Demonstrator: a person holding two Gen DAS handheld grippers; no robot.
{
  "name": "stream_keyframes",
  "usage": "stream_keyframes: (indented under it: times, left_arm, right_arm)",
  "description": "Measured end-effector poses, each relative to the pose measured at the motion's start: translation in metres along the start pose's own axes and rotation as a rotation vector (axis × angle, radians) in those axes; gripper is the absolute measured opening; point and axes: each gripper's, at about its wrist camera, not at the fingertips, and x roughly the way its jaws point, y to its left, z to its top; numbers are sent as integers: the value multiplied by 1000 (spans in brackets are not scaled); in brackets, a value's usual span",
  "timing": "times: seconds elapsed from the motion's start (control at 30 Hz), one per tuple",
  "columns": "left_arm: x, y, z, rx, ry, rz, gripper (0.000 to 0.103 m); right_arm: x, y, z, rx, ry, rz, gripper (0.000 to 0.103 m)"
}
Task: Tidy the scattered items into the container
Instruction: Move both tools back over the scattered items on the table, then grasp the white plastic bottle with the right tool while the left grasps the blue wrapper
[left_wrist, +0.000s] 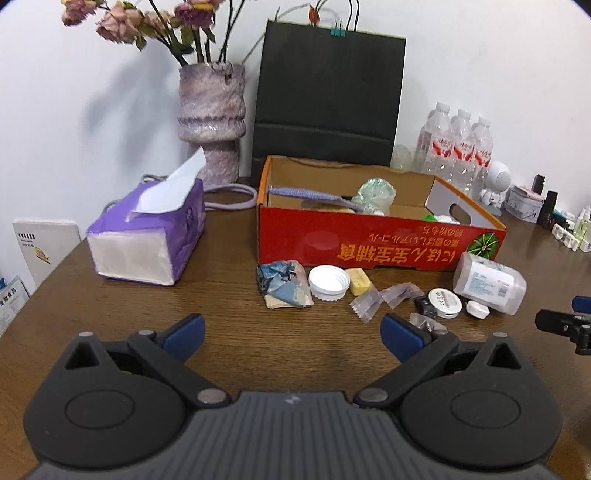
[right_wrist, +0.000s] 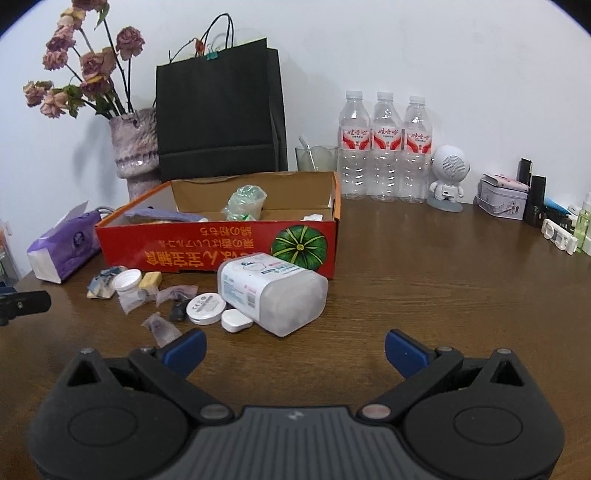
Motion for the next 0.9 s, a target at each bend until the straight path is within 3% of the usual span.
stream_keyframes:
  times: [0.3,0.5,0.6,0.7,0.77,0.8,0.83,0.9]
  left_arm:
    - [45,5,15,-10,37,39,103]
    - [85,2,21,78,75,115,96]
    - [99,4,21,60,84,97,95]
    - [104,7,19,51,92,55,80]
    - [101,9,21,65,71,48,37]
    - [100,10,22,63,71,35,32]
    - [98,11,22,59,74,22,23]
    - [92,14,20,51,76,3,18]
  right_arm:
    - [45,11,21,-45,41,13,103]
    - [81,20,33,-110,58,-18,103]
    - [95,22,37,-132,60,-15,103]
    - [104,23,39,-147,61,-2,103]
    - [109,22,38,-147,74,19,98]
    - [110,21,37,-140,80,43,88]
    - [109,20,37,-124,80,73,84]
    - [105,18,38,-113,92,96,74]
